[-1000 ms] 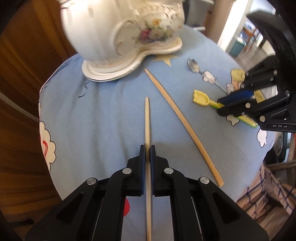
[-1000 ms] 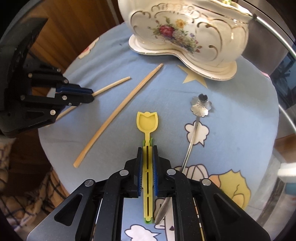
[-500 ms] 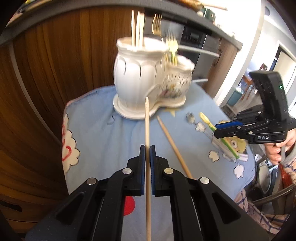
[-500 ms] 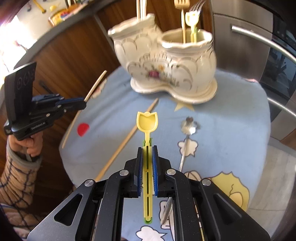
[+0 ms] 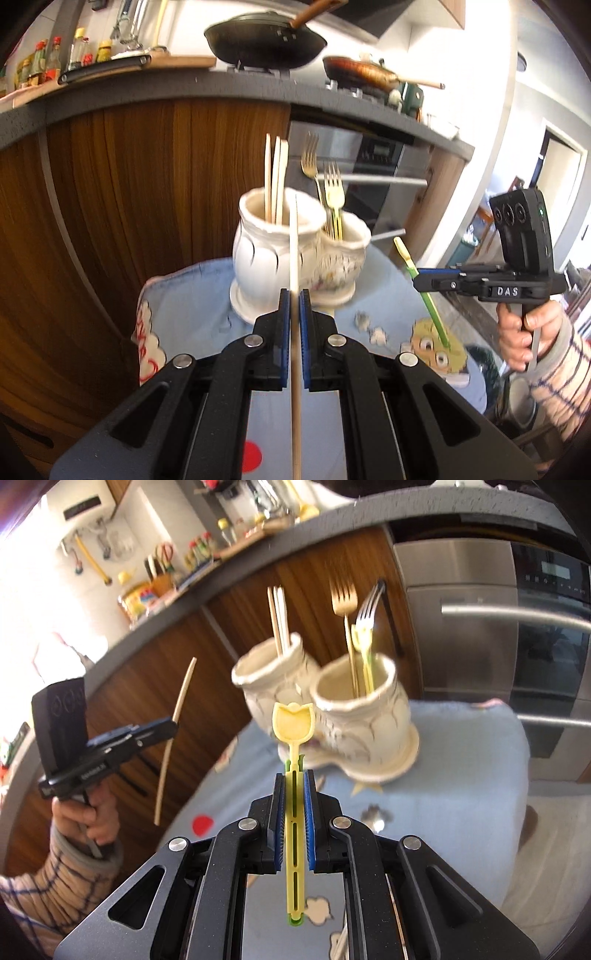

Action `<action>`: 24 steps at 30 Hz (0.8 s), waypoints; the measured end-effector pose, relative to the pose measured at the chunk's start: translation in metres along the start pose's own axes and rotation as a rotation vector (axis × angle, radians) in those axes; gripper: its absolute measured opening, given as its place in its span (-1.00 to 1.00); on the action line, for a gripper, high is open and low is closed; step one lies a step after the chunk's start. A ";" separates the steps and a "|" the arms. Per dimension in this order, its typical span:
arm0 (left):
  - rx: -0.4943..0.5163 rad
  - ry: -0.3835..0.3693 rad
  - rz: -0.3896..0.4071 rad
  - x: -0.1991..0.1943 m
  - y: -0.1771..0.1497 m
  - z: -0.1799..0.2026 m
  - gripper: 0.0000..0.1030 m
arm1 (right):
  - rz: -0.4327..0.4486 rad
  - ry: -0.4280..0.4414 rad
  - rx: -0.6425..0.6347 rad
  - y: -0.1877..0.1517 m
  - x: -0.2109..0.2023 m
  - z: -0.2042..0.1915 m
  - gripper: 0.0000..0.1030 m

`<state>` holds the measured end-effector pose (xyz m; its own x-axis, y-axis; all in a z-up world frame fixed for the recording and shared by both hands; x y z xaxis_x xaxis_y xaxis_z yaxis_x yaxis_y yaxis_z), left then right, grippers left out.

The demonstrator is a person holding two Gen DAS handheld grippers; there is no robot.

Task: Organize utensils
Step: 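Lift the chopstick with the left tool while the right tool carries the yellow utensil to the holder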

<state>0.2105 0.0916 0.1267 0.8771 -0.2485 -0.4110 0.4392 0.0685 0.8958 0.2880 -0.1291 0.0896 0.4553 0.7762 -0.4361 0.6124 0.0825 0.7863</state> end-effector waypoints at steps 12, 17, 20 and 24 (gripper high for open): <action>-0.018 -0.005 0.203 0.014 0.053 0.006 -0.91 | 0.154 0.030 0.010 0.036 0.014 -0.002 -0.80; -0.041 -0.003 0.289 0.027 0.079 0.001 -0.91 | 0.230 0.018 0.008 0.057 0.020 0.004 -0.80; -0.059 -0.003 0.311 0.036 0.089 -0.004 -0.91 | 0.261 0.023 0.032 0.068 0.025 0.012 -0.80; -0.060 0.004 0.342 0.046 0.100 -0.007 -0.91 | 0.285 0.019 0.035 0.077 0.032 0.019 -0.80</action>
<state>0.2961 0.0935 0.1962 0.9761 -0.1979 -0.0896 0.1303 0.2036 0.9703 0.3622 -0.1097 0.1279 0.6002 0.7767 -0.1912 0.4836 -0.1619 0.8602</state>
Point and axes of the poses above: each gripper's, at about its wrist camera, not at the fingertips, and x roughly the way its jaws point, z to its right, y to its top, the point moved 4 cm from there along x, roughly the way its jaws point, and after that the axes turned 10 degrees about z, right-handed, at the moved point
